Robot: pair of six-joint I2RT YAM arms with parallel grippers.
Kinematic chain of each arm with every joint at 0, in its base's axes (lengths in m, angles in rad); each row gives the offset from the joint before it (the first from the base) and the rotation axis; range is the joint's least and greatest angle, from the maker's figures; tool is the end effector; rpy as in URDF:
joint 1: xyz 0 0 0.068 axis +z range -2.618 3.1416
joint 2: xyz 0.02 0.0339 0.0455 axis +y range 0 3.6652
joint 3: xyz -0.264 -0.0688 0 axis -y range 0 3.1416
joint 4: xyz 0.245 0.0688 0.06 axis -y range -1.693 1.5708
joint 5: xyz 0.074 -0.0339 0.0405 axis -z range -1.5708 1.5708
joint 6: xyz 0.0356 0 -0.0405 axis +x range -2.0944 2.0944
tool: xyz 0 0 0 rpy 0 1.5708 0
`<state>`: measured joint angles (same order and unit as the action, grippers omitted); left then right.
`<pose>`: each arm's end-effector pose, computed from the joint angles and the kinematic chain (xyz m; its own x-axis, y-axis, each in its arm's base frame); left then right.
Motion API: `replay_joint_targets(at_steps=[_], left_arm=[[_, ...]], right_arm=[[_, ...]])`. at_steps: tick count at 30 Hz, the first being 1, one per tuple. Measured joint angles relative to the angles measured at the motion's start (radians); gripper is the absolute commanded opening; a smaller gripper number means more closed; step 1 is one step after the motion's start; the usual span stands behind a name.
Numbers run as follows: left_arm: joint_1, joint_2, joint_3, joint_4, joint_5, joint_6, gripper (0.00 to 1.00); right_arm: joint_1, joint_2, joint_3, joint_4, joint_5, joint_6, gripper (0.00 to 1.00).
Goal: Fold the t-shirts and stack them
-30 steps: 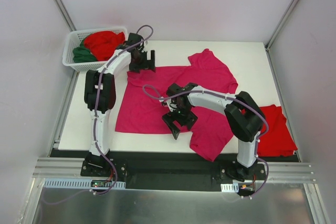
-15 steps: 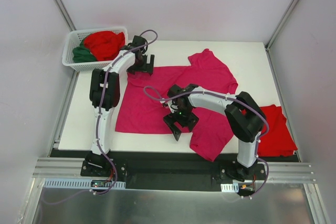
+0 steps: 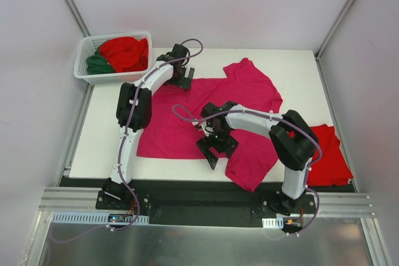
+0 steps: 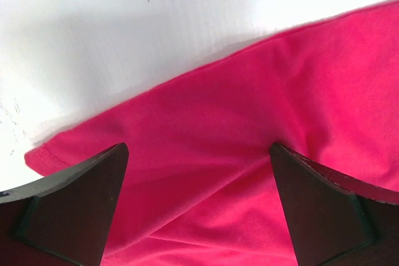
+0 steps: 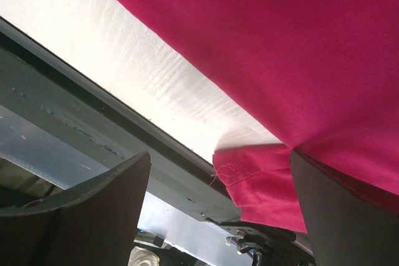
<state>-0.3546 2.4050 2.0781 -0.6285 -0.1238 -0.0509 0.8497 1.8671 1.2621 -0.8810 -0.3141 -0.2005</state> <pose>0.4985 -0.1799 0.1797 -0.7789 0.2345 -0.5817 0.2384 0.9685 0.0713 0.2174 0.2640 0.1685 -0.4990 -0.8545 -0.1443 -0.8480 0.4470 0.2848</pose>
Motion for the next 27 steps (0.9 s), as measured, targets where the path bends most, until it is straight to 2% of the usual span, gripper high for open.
replay_joint_targets(at_steps=[8,13,21,27], left_arm=[[-0.006,0.098,0.178,-0.077,-0.034,0.010,0.99],[-0.005,0.112,0.207,-0.099,-0.045,0.007,0.99],[-0.004,0.103,0.203,-0.136,-0.100,-0.014,0.99],[-0.003,-0.034,0.061,-0.188,-0.142,-0.080,0.99]], right_arm=[[0.000,-0.032,0.000,-0.004,-0.002,-0.003,0.96],[0.000,-0.042,0.000,-0.008,-0.006,-0.007,0.96],[0.000,-0.042,-0.017,-0.015,-0.016,-0.015,0.96],[0.000,-0.042,-0.014,-0.014,-0.014,-0.013,0.96]])
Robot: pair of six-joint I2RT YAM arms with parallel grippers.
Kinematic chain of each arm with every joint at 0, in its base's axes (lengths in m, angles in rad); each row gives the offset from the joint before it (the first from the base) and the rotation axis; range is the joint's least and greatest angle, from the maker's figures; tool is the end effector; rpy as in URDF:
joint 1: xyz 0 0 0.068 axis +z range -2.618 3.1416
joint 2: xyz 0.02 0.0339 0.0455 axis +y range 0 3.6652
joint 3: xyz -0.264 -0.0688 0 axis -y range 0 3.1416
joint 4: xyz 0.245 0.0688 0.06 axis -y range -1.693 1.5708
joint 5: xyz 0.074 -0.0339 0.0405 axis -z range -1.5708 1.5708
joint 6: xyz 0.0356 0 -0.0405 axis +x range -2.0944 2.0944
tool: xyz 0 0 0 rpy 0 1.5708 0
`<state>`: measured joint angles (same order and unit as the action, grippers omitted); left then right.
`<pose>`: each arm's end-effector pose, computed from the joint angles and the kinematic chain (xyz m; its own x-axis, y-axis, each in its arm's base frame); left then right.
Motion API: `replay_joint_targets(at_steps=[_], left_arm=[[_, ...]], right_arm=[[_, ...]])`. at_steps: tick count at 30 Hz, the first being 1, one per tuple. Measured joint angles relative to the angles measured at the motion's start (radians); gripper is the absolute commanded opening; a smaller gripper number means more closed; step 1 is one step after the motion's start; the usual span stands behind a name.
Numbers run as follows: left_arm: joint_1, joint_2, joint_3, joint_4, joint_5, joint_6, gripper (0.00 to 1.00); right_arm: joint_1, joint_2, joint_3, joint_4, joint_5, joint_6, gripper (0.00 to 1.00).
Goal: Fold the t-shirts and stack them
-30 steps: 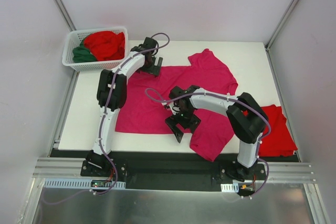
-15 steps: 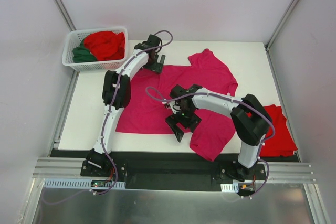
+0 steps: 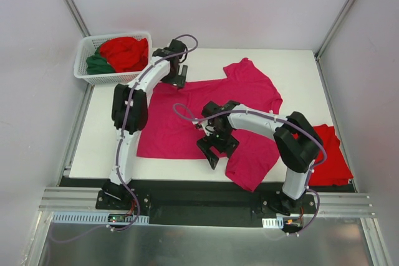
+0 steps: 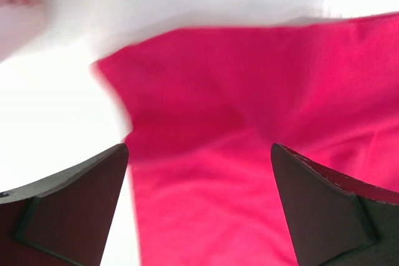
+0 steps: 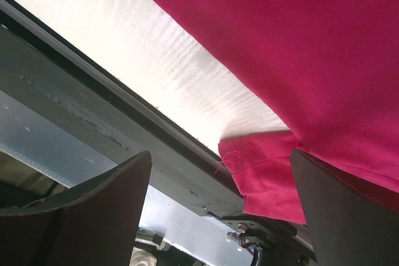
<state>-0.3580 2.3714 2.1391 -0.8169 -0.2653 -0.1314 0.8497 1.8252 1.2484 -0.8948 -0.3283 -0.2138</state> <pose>0.4863 -0.1720 0.2054 -0.8333 0.1768 -0.5238 0.1075 0.9812 0.1601 0.2127 0.2593 0.1785 -0.4867 -0.8579 -0.1649 -0.8548 0.4287 0.2925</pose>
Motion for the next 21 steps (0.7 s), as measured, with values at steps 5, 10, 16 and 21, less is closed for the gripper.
replay_joint_targets(at_steps=[5,10,16,21], left_arm=[[0.013,-0.195,-0.097,-0.022,-0.062,-0.035,0.99],[0.083,-0.334,-0.149,-0.046,-0.102,-0.091,0.99],[0.245,-0.301,-0.067,-0.173,-0.036,-0.150,0.99],[0.294,-0.169,0.141,-0.230,0.023,-0.121,0.99]], right_arm=[[0.000,0.004,0.055,-0.002,0.002,-0.001,0.96],[0.000,0.004,0.084,0.000,0.002,-0.001,0.96],[0.000,0.004,0.068,0.002,0.000,-0.001,0.96],[0.000,0.005,0.040,0.001,-0.002,-0.001,0.96]])
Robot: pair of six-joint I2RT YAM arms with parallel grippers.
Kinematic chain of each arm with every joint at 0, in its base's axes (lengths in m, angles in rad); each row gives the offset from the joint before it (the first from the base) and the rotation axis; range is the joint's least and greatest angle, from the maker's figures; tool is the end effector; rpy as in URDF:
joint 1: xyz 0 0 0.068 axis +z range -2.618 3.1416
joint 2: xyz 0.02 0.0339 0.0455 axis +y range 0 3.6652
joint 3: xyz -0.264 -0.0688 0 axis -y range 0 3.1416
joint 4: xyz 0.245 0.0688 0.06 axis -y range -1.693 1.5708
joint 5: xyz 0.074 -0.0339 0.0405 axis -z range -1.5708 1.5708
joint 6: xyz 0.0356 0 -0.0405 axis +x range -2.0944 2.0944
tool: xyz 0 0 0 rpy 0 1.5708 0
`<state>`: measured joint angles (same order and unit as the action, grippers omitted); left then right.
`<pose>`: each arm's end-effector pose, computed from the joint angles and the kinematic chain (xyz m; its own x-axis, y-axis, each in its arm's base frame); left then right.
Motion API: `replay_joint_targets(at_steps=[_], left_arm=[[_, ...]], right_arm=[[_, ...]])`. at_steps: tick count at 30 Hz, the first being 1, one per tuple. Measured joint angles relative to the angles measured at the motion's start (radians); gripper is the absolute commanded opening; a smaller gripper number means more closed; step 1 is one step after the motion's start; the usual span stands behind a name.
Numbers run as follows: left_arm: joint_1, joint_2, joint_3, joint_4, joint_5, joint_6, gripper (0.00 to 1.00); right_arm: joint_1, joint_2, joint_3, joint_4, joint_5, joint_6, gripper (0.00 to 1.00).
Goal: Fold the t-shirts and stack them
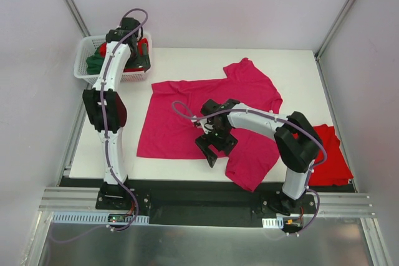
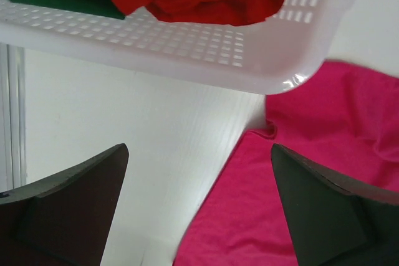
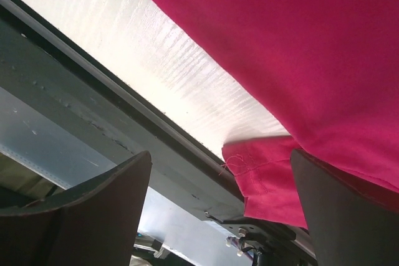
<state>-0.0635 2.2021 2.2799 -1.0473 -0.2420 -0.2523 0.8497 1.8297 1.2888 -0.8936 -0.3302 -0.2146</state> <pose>0.4764 -0.0217 0.3160 -0.7785 -0.1933 -0.5971 -0.2768 0.9596 0.0501 0.2179 0.2653 0.1873 -0.4816 -0.8530 -0.2012 -0.8619 0.4194 0.2849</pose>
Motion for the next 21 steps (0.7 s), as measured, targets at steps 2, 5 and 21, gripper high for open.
replay_joint_targets(at_steps=[2,5,21], left_arm=[[-0.012,0.011,0.012,-0.009,0.025,0.028,0.99],[-0.026,0.026,0.022,-0.010,0.074,0.063,0.99],[-0.004,0.198,0.080,0.015,0.238,0.108,0.99]], right_arm=[[0.000,0.000,-0.004,0.000,0.000,0.000,0.96],[0.000,0.000,-0.005,0.000,-0.001,0.000,0.96],[0.000,0.000,-0.047,-0.015,-0.016,-0.008,0.96]])
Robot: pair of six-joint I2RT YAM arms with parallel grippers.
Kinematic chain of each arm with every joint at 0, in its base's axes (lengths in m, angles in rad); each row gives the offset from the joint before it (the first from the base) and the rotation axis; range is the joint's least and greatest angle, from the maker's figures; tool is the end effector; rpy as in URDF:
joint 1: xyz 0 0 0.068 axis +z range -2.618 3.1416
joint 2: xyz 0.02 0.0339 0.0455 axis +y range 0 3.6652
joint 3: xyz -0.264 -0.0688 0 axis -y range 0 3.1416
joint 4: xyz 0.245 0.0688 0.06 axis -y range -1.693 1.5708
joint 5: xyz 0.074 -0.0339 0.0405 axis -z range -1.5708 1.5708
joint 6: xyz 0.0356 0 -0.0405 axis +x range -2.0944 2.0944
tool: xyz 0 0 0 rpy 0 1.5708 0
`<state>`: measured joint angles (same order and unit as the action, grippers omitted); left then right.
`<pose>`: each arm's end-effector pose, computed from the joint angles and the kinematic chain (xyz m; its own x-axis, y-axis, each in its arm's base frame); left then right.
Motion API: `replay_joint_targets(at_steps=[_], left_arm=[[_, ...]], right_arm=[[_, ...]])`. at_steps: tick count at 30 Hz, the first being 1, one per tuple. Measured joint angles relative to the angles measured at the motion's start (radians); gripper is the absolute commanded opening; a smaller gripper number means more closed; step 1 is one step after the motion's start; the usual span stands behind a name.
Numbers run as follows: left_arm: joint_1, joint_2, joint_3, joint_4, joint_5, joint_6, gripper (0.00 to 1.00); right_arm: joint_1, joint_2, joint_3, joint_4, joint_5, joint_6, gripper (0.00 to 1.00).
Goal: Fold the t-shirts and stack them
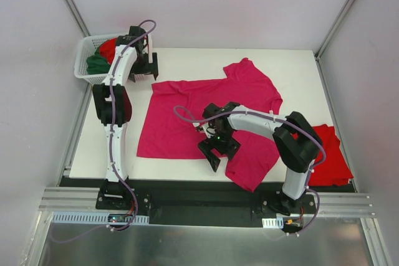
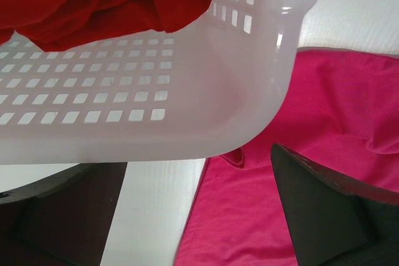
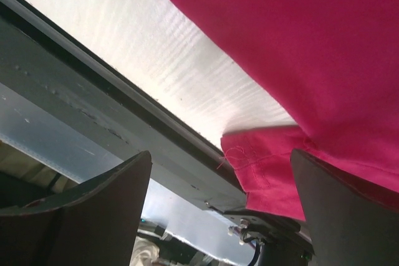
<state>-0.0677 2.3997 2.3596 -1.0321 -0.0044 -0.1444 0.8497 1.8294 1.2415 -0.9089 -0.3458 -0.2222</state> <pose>0.5131 -0.0346 0.2458 -0.8766 -0.0848 -0.4738 -0.0612 0.9960 -0.0650 0.2105 0.2578 0.1756 -0.4828 -0.8633 -0.1466 -0.8505 0.4224 0.3134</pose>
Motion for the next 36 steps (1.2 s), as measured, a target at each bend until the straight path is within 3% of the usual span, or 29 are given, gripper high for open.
replay_joint_targets(at_steps=[16,32,34,36], left_arm=[[-0.003,-0.148,-0.032,0.204,-0.062,0.024,0.99],[0.023,-0.047,-0.161,0.276,-0.048,0.042,0.99],[0.023,-0.044,-0.167,0.274,-0.048,0.051,0.97],[0.023,-0.043,-0.169,0.270,-0.050,0.054,0.89]], right_arm=[[0.000,0.000,-0.007,-0.020,-0.004,-0.008,0.96],[0.000,0.000,-0.007,-0.039,-0.003,-0.023,0.96],[0.000,0.000,-0.007,-0.039,-0.004,-0.023,0.96],[0.000,0.000,-0.007,-0.039,-0.004,-0.023,0.96]])
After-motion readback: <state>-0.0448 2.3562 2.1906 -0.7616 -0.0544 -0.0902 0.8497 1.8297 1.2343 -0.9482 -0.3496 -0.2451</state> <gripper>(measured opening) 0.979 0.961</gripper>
